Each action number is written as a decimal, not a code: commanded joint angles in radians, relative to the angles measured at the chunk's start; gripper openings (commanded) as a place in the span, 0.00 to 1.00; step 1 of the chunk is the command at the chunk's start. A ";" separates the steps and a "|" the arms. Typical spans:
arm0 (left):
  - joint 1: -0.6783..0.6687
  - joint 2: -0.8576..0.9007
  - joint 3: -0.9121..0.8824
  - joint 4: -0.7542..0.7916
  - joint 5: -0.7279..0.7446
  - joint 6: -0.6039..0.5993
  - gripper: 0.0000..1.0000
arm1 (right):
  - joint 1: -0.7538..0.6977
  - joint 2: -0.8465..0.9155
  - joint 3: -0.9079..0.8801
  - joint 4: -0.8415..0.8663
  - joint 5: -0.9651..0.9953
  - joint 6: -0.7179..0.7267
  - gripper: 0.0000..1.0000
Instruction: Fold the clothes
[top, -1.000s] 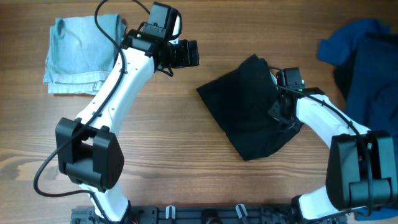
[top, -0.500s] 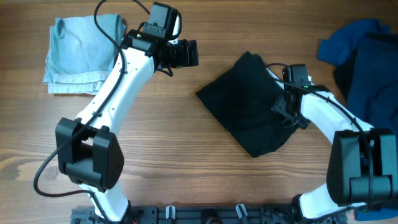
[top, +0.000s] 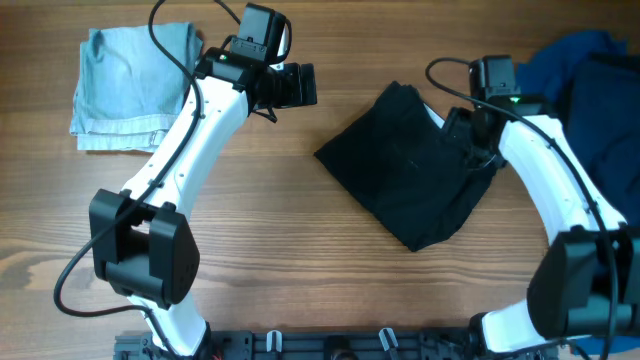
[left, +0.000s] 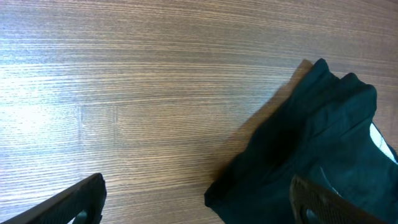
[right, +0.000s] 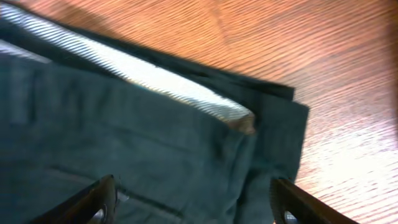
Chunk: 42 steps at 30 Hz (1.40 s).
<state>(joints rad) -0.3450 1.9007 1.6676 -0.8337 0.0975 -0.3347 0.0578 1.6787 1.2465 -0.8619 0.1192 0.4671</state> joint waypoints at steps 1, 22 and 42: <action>-0.003 0.007 0.000 0.003 -0.020 0.016 0.95 | 0.000 0.000 0.008 -0.011 -0.065 -0.022 0.70; -0.003 0.011 0.000 -0.002 -0.020 0.016 0.97 | -0.060 0.140 -0.246 0.223 0.109 0.059 0.04; -0.006 0.078 0.000 0.104 0.129 0.017 1.00 | -0.016 0.249 -0.246 0.542 -0.435 -0.332 0.05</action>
<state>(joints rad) -0.3458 1.9297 1.6676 -0.7311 0.2001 -0.3244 -0.0097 1.8511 1.0107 -0.3382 -0.1333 0.3225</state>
